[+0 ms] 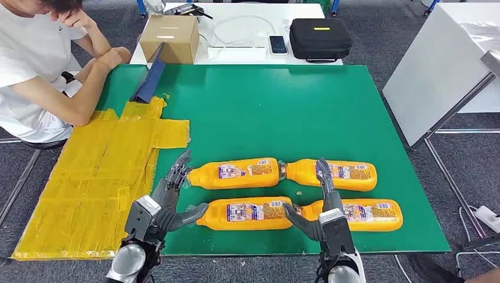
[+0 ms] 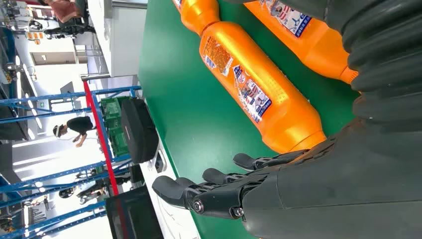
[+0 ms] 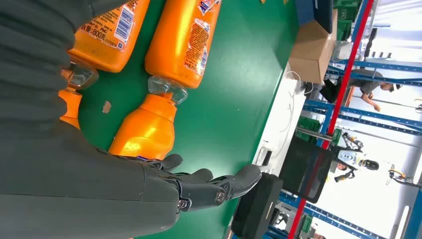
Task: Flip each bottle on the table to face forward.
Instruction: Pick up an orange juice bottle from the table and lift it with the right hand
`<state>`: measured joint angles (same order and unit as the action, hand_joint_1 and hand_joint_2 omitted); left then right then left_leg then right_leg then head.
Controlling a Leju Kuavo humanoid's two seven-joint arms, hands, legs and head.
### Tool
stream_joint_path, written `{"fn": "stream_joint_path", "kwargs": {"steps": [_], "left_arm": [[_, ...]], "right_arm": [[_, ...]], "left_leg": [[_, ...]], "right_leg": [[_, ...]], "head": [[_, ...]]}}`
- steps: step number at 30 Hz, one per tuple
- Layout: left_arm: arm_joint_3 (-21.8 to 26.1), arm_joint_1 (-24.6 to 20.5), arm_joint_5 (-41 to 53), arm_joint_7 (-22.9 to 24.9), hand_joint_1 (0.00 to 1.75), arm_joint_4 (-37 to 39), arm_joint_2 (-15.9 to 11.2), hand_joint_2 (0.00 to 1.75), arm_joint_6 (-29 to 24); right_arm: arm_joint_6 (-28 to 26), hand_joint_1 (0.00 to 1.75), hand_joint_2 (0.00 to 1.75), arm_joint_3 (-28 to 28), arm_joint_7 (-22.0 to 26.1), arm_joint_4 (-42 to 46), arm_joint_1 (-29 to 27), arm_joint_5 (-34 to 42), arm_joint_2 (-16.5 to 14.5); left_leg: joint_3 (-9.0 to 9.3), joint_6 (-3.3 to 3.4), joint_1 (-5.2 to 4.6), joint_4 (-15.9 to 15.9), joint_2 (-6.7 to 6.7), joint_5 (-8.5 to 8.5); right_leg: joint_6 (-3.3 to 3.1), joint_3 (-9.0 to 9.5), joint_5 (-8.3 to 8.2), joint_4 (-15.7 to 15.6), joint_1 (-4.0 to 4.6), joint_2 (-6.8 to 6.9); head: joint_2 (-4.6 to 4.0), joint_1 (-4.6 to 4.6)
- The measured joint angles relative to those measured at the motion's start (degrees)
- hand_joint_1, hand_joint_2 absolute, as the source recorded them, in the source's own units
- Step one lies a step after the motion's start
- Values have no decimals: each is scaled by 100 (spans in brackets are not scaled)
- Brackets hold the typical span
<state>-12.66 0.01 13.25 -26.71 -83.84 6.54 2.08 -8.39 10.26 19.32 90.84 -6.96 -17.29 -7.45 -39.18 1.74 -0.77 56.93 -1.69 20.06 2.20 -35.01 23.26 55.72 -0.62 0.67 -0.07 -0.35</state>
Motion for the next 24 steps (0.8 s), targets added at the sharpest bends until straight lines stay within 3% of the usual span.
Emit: {"fn": "stream_joint_path", "kwargs": {"steps": [6, 9, 10, 13, 21, 22, 23, 24], "left_arm": [[0, 0, 0, 0, 0, 0, 0, 0, -1], [0, 0, 0, 1, 0, 0, 0, 0, 0], [0, 0, 0, 1, 0, 0, 0, 44, 0], [0, 0, 0, 0, 0, 0, 0, 175, 0], [0, 0, 0, 1, 0, 0, 0, 175, -1], [0, 0, 0, 1, 0, 0, 0, 175, -1], [0, 0, 0, 0, 10, 0, 0, 175, -1], [0, 0, 0, 0, 48, 0, 0, 175, 0]], "right_arm": [[0, 0, 0, -1, 0, 0, 0, 0, 0], [0, 0, 131, -1, 0, 0, 0, 0, 0], [0, 0, 175, -1, 0, 0, 0, 0, 0], [0, 0, 175, -1, 0, 0, 0, 0, 0], [0, 0, 175, 0, 0, 0, 0, 0, 0], [0, 6, 175, 1, 0, 0, 0, 0, 0], [0, 41, 175, 1, 0, 0, 0, 0, 0], [0, 79, 175, 0, 0, 0, 0, 0, 0]], "left_leg": [[0, 0, 0, 0, 0, 0], [0, 0, 0, 0, 0, 0], [0, 0, 0, 0, 0, 0], [0, 0, 0, 0, 0, 0], [0, 0, 0, 0, 0, 0], [0, 0, 0, 0, 0, 0], [0, 0, 0, 0, 0, 0], [0, 0, 0, 0, 0, 0]], "right_leg": [[0, 0, 0, 0, 0, 0], [0, 0, 0, 0, 0, 0], [0, 0, 0, 0, 0, 0], [0, 0, 0, 0, 0, 0], [0, 0, 0, 0, 0, 0], [0, 0, 0, 0, 0, 0], [0, 0, 0, 0, 0, 0], [0, 0, 0, 0, 0, 0]], "head": [[1, 0], [0, 0], [0, 0], [0, 0], [0, 1], [0, 1], [0, 1], [0, 1]]}}
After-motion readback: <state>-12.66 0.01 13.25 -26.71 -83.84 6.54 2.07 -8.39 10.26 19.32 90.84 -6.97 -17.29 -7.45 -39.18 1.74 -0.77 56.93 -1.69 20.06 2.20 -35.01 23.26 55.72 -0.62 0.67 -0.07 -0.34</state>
